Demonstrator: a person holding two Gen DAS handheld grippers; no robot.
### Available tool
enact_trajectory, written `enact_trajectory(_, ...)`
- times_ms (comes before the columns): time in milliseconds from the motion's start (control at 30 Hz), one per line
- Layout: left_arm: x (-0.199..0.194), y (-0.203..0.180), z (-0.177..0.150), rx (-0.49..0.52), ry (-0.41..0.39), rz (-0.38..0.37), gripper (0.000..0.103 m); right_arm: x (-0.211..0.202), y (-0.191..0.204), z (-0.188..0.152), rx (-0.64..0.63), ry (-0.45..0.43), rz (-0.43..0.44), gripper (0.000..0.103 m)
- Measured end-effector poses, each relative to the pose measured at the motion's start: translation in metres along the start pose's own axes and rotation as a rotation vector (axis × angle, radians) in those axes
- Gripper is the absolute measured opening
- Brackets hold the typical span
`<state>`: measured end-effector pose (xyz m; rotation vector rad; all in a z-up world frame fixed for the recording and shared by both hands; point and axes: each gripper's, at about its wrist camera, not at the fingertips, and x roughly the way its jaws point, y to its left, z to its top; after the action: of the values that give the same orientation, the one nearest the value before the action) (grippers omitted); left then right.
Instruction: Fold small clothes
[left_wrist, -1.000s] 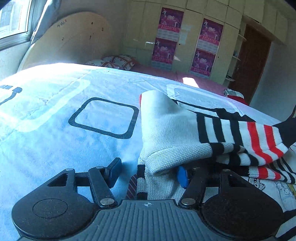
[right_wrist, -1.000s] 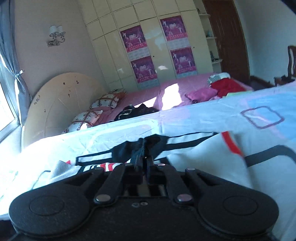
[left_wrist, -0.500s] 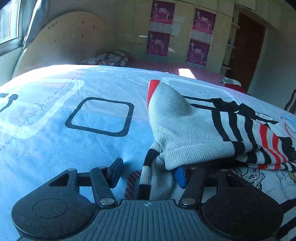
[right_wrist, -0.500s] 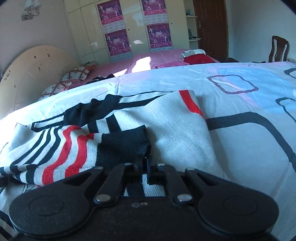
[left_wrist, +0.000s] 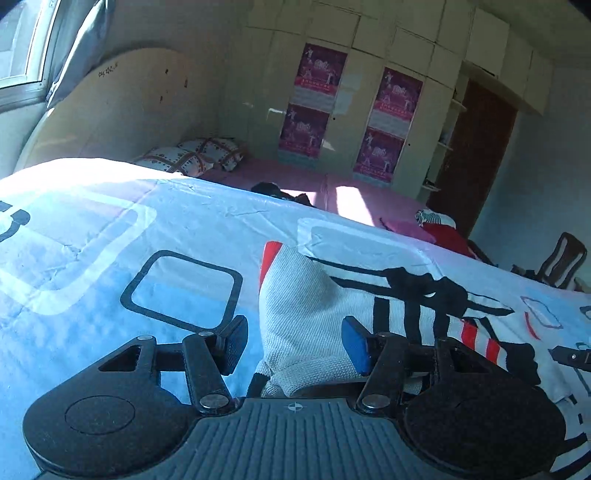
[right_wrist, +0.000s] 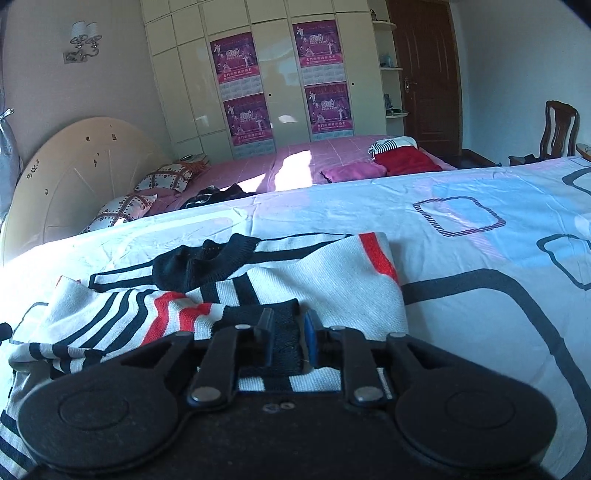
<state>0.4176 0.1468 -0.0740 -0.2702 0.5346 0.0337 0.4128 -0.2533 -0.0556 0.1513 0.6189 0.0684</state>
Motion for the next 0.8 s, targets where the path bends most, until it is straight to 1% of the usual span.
enact_trajectory(33, -0.007, 0.001, -0.001, -0.017, -0.02, -0.007, 0.056, 0.0, 0.0, 0.001, 0.004, -0.002, 0.008, 0.017)
enact_trajectory(100, -0.017, -0.001, -0.002, -0.019, -0.053, -0.008, 0.056, 0.0, 0.0, 0.002, 0.0, -0.006, 0.027, 0.015)
enact_trajectory(133, -0.018, -0.004, -0.002, -0.013, -0.056, -0.026, 0.056, 0.0, 0.002, 0.002, -0.007, -0.007, 0.039, 0.015)
enact_trajectory(200, -0.008, -0.017, 0.002, 0.026, -0.04, -0.081, 0.056, 0.004, 0.006, 0.0, -0.019, 0.003, 0.057, 0.014)
enact_trajectory(267, 0.016, -0.034, 0.005, 0.057, 0.023, -0.168, 0.056, 0.012, 0.011, -0.002, -0.029, 0.021, 0.074, 0.014)
enact_trajectory(333, 0.038, -0.048, 0.007, 0.069, 0.039, -0.19, 0.056, 0.017, 0.016, -0.003, -0.034, 0.028, 0.061, 0.017)
enact_trajectory(367, 0.045, -0.051, 0.01, 0.073, 0.039, -0.169, 0.056, 0.018, 0.016, -0.003, -0.032, 0.03, 0.05, 0.018)
enact_trajectory(400, 0.05, -0.052, 0.015, 0.073, 0.023, -0.137, 0.056, 0.018, 0.015, -0.003, -0.029, 0.03, 0.044, 0.02)
enact_trajectory(467, 0.056, -0.043, 0.023, 0.049, 0.004, -0.092, 0.056, 0.017, 0.011, -0.001, -0.028, 0.027, 0.04, 0.023)
enact_trajectory(567, 0.066, -0.025, 0.026, 0.036, 0.014, -0.032, 0.056, 0.018, 0.004, -0.002, -0.022, 0.029, 0.031, 0.026)
enact_trajectory(667, 0.076, -0.008, 0.025, 0.035, 0.041, -0.005, 0.056, 0.025, -0.002, -0.002, -0.006, 0.033, 0.017, 0.028)
enact_trajectory(767, 0.093, 0.004, 0.03, 0.018, 0.066, -0.012, 0.056, 0.034, -0.008, -0.001, 0.041, 0.043, 0.022, 0.028)
enact_trajectory(800, 0.101, 0.01, 0.033, 0.002, 0.094, -0.027, 0.056, 0.038, -0.01, 0.0, 0.059, 0.05, 0.026, 0.028)
